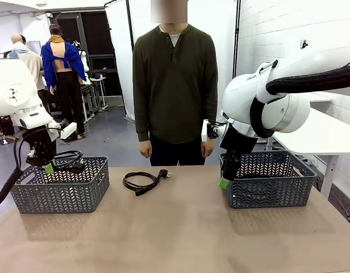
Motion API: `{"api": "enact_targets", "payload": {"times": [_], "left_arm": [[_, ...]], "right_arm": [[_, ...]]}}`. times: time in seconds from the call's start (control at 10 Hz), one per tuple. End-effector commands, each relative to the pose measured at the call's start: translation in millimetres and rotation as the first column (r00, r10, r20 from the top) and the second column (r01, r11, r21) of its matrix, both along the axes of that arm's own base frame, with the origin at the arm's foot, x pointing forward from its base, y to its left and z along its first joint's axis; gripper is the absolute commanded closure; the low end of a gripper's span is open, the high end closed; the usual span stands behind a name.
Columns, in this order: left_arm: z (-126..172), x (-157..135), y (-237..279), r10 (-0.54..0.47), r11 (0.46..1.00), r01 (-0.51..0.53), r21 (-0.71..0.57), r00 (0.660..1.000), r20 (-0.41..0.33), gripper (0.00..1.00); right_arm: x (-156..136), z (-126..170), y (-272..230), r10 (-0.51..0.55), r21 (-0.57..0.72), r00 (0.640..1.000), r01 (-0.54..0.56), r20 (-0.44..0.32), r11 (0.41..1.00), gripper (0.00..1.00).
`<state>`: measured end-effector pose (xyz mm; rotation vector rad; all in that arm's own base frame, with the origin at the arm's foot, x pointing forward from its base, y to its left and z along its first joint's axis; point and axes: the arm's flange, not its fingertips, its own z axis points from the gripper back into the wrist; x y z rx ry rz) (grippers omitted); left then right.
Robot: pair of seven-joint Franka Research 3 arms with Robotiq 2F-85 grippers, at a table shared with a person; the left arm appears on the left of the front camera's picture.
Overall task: Organize the cables according to human instructions.
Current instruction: Pick up a bundle of cables and place it in the basket indicated by the human.
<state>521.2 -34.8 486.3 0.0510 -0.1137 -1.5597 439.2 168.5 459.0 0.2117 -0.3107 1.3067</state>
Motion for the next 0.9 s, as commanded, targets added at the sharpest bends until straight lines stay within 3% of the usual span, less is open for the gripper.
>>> {"api": "enact_targets", "payload": {"times": [0.0,0.8], "left_arm": [[-0.9,15.8,5.6,-0.030,0.999,0.030,0.015,0.999,0.023,1.00],[-30.2,50.9,9.5,0.007,1.000,-0.006,-0.013,1.000,0.020,1.00]], "right_arm": [[0.9,0.1,0.1,-0.001,-0.009,1.000,0.001,0.004,1.000,0.00],[0.9,0.1,0.1,-0.001,-0.009,1.000,0.001,0.004,1.000,0.00]]}}
